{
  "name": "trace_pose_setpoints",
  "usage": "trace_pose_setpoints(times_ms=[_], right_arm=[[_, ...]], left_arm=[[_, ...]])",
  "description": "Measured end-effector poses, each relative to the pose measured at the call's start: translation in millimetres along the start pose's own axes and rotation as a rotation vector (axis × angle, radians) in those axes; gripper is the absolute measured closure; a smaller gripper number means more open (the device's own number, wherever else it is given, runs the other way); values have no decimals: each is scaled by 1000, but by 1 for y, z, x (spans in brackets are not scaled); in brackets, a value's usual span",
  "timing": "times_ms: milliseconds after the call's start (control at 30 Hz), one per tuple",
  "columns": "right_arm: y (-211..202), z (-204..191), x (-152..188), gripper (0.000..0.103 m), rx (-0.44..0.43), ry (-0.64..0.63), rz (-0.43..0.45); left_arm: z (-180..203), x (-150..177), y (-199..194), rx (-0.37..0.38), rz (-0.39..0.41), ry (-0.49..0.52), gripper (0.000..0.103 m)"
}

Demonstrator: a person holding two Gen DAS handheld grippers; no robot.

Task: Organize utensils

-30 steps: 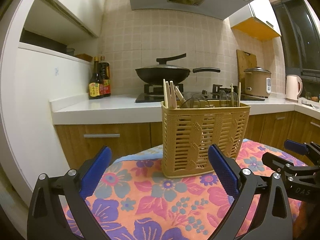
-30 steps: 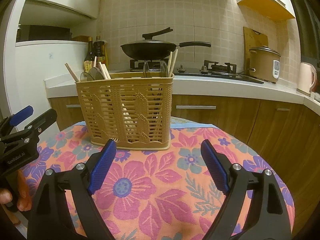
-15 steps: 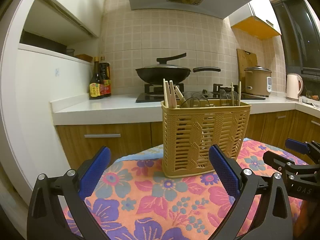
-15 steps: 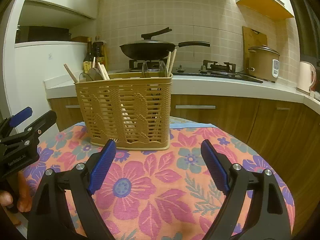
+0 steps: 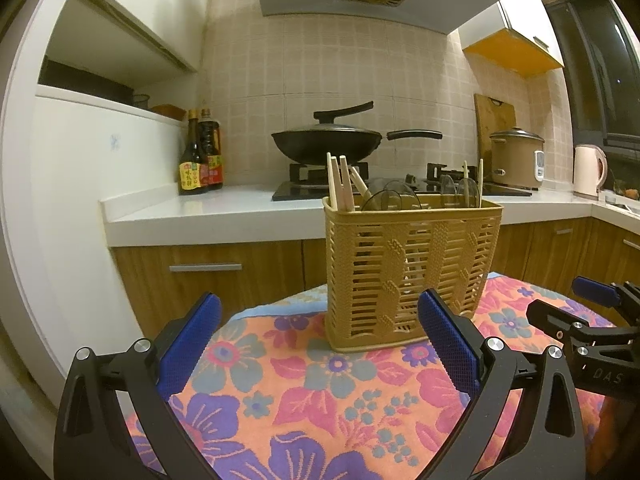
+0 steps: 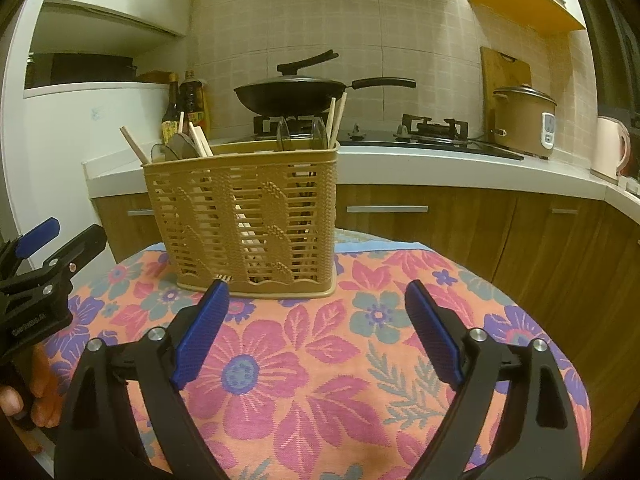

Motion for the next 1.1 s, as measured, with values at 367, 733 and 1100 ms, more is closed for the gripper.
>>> trace_pose_setpoints(times_ms=[367, 733, 1100], right_arm=[[-1, -1, 1, 17, 5, -5, 3], [0, -2, 1, 16, 6, -2, -3], [0, -4, 1, 16, 7, -20, 2]], left_arm=[[-1, 0, 0, 1, -5, -6, 8], [-1, 1, 0, 1, -8, -6, 8], [-2, 2, 1, -1, -11, -7, 8]])
Point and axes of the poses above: each gripper's, at about its wrist camera, not at the fingertips, and y roughly the way its jaws point, z to its right, x to its underside, the point moved 3 cm from there along y, roughly the way its jaws point, and after that the axes turned 5 degrees about y, right-handed, at the moved point
